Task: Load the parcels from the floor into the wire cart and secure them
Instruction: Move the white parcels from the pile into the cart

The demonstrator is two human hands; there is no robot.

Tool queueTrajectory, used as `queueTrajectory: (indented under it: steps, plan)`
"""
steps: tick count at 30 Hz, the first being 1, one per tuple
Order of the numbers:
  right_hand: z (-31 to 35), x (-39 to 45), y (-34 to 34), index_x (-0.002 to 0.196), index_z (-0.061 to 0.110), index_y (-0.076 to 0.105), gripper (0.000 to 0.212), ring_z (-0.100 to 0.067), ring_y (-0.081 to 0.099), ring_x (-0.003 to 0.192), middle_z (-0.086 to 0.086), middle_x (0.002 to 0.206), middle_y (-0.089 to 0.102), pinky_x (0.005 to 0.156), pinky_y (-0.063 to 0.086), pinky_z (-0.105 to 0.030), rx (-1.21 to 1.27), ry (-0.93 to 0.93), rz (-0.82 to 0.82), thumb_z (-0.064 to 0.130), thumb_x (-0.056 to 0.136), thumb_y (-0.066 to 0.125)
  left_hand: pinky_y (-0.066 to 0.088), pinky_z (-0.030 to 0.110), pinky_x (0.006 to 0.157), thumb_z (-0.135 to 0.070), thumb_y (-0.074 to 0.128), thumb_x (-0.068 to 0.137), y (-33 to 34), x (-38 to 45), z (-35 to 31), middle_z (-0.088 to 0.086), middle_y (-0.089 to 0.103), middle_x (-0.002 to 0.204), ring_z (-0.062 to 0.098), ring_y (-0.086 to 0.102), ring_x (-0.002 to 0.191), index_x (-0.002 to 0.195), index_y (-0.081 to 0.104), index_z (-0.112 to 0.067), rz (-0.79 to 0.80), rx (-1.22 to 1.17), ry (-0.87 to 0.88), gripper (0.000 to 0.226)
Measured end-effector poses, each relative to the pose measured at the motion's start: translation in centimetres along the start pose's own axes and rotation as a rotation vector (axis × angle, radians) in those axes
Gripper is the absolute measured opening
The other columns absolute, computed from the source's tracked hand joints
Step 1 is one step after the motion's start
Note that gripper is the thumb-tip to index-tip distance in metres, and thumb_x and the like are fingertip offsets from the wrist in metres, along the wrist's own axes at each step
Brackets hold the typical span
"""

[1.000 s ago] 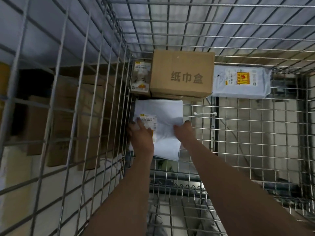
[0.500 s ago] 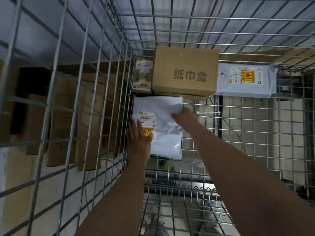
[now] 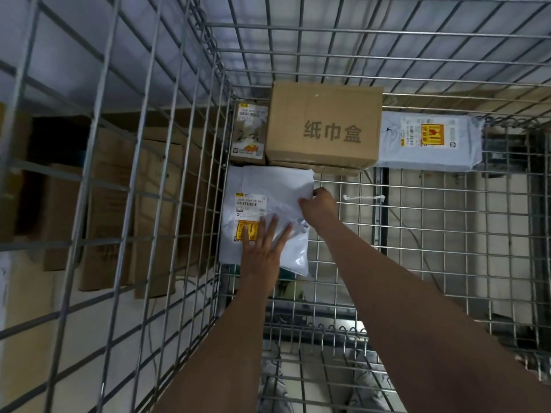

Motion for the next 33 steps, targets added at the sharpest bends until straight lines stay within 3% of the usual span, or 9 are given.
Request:
queueTrajectory:
  steps: [2, 4, 7, 11, 15, 18, 24, 26, 33]
  plan:
    - [0.0, -0.8, -0.7, 0.125, 0.003, 0.056, 0.036, -0.037, 0.060, 0.115, -0.019, 0.124, 0.063, 0.085, 0.047, -0.032, -0.066, -0.015, 0.012, 0.022, 0.095, 0.056, 0.000, 0.063, 0.118, -0.012, 0.056, 0.089, -0.4, -0.1, 0.0, 0.008, -0.031, 0.161, 0.033, -0.025, 0.149, 0.154, -0.023, -0.033, 0.045, -0.016, -0.022, 0.104]
    - [-0.2, -2.2, -1.7, 0.128, 0.003, 0.052, 0.035, -0.036, 0.058, 0.118, -0.019, 0.127, 0.061, 0.085, 0.045, -0.031, -0.159, -0.031, 0.027, 0.021, 0.099, 0.050, -0.002, 0.063, 0.118, -0.033, 0.060, 0.091, -1.2, -0.5, -0.2, 0.007, -0.033, 0.160, 0.031, -0.025, 0.149, 0.155, -0.023, -0.028, 0.095, -0.040, -0.041, 0.105]
    - [-0.5, -5.9, -3.9, 0.138, 0.006, 0.044, 0.040, -0.035, 0.055, 0.122, -0.018, 0.135, 0.054, 0.094, 0.046, -0.036, -0.330, -0.087, 0.058, 0.018, 0.101, 0.047, -0.003, 0.060, 0.119, -0.057, 0.046, 0.096, -4.4, -1.7, -0.5, 0.004, -0.031, 0.161, 0.026, -0.021, 0.151, 0.156, -0.020, -0.023, 0.148, -0.075, -0.060, 0.096]
    - [1.1, -12.4, -9.0, 0.149, 0.007, 0.030, 0.052, -0.034, 0.046, 0.134, -0.016, 0.150, 0.040, 0.108, 0.040, -0.041, -0.489, -0.188, 0.037, 0.023, 0.102, 0.043, -0.003, 0.057, 0.121, -0.053, 0.027, 0.104, -12.7, -4.3, -1.0, 0.003, -0.020, 0.165, 0.023, -0.014, 0.153, 0.158, -0.013, -0.018, 0.123, -0.130, -0.110, 0.075]
    - [5.4, -20.0, -15.6, 0.157, 0.015, 0.016, 0.060, -0.029, 0.022, 0.149, -0.011, 0.163, 0.018, 0.121, 0.020, -0.047, -0.632, -0.248, 0.018, 0.032, 0.103, 0.036, -0.005, 0.055, 0.122, -0.050, 0.019, 0.106, -23.0, -8.0, -2.0, 0.003, -0.012, 0.167, 0.022, -0.011, 0.154, 0.159, -0.007, -0.015, 0.123, -0.192, -0.172, 0.068]
    - [9.4, -26.7, -21.1, 0.158, 0.017, 0.011, 0.062, -0.026, 0.013, 0.152, -0.008, 0.166, 0.008, 0.122, 0.011, -0.048, -0.662, -0.323, -0.013, 0.037, 0.104, 0.033, -0.002, 0.056, 0.122, -0.050, 0.019, 0.106, -31.5, -11.8, -2.2, 0.002, -0.009, 0.167, 0.022, -0.008, 0.154, 0.160, -0.004, -0.017, 0.084, -0.263, -0.222, 0.067]
    - [17.4, -39.4, -29.0, 0.158, 0.018, 0.015, 0.059, -0.030, 0.006, 0.153, -0.011, 0.166, 0.005, 0.121, 0.008, -0.053, -0.790, -0.503, -0.072, 0.038, 0.105, 0.033, 0.004, 0.055, 0.123, -0.050, 0.019, 0.106, -46.6, -22.9, 0.5, 0.004, -0.003, 0.168, 0.025, 0.000, 0.154, 0.160, 0.002, -0.016, -0.096, -0.323, -0.349, 0.066]
    - [19.7, -43.2, -30.3, 0.156, 0.020, 0.020, 0.056, -0.031, 0.005, 0.153, -0.011, 0.165, 0.008, 0.122, 0.008, -0.054, -0.829, -0.549, -0.063, 0.038, 0.104, 0.032, 0.006, 0.056, 0.122, -0.048, 0.024, 0.106, -49.8, -27.2, 2.0, 0.004, 0.003, 0.168, 0.025, 0.005, 0.154, 0.160, 0.006, -0.017, -0.132, -0.372, -0.387, 0.065]
    - [28.5, -56.5, -30.7, 0.159, 0.018, 0.004, 0.068, -0.032, 0.002, 0.153, -0.014, 0.166, 0.001, 0.122, 0.003, -0.054, -0.797, -0.675, -0.079, 0.050, 0.103, 0.025, 0.001, 0.057, 0.122, -0.044, 0.020, 0.106, -54.4, -42.0, 9.6, 0.004, 0.006, 0.168, 0.023, 0.002, 0.154, 0.160, 0.010, -0.016, -0.224, -0.432, -0.567, 0.062]
Point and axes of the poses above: each hand's wrist, its own x-axis towards the middle knuckle, its own y-axis out of the palm, z = x × y, the point moved 9 cm from there along x, towards the middle knuckle
